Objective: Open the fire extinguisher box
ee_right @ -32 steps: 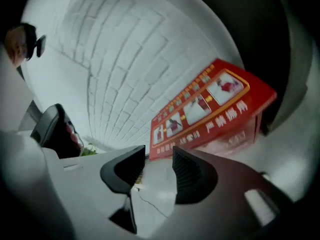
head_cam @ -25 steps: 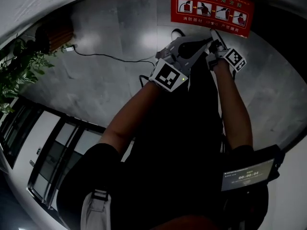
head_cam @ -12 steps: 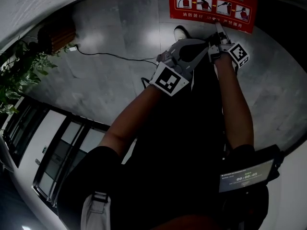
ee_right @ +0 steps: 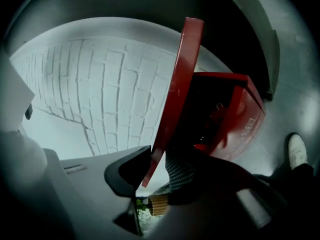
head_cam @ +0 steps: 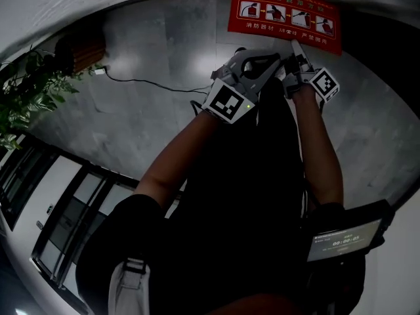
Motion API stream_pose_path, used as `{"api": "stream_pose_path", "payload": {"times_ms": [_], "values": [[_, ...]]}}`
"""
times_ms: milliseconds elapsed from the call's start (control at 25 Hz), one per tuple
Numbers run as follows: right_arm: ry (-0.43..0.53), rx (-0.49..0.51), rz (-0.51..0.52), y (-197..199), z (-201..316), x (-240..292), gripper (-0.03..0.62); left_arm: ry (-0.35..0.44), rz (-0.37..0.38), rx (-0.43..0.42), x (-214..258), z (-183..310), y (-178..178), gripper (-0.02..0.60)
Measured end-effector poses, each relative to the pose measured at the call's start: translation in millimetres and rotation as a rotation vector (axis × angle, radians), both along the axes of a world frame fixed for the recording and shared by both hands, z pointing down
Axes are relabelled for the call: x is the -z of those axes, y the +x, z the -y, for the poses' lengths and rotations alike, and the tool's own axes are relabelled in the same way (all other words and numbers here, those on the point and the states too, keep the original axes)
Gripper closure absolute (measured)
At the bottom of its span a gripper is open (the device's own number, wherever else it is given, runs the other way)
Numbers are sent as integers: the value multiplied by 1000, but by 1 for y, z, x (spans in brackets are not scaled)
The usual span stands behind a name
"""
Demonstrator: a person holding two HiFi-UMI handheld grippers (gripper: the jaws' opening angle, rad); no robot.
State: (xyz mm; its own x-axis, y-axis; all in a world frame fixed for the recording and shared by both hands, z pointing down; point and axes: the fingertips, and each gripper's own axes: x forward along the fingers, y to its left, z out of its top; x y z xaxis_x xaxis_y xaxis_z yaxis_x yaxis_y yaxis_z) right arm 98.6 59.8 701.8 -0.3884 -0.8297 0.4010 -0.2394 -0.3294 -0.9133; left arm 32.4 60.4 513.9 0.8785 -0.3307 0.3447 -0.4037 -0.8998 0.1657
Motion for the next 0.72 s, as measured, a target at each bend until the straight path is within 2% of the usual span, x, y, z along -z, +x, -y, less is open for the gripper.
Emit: {"api": "stream_pose_path", "payload": {"times_ms": [120, 280, 400, 520, 600, 720], "values": [[72, 52, -49, 5, 26, 33, 496, 46, 10, 4, 20, 17, -3, 578], [168, 114, -112, 11, 89, 89, 507, 63, -34, 47, 69, 57, -7, 578], [112, 77, -117, 20, 114, 97, 509, 90, -36, 72, 80, 74, -12, 578], [159, 94, -120, 22, 140, 105, 488, 99, -45, 93, 83, 81, -15, 578], [234, 142, -134, 21, 158, 113, 476, 100, -55, 100, 85, 82, -17, 578], [264, 176, -145, 22, 170, 118, 453, 92, -75, 111, 92, 83, -20, 578]]}}
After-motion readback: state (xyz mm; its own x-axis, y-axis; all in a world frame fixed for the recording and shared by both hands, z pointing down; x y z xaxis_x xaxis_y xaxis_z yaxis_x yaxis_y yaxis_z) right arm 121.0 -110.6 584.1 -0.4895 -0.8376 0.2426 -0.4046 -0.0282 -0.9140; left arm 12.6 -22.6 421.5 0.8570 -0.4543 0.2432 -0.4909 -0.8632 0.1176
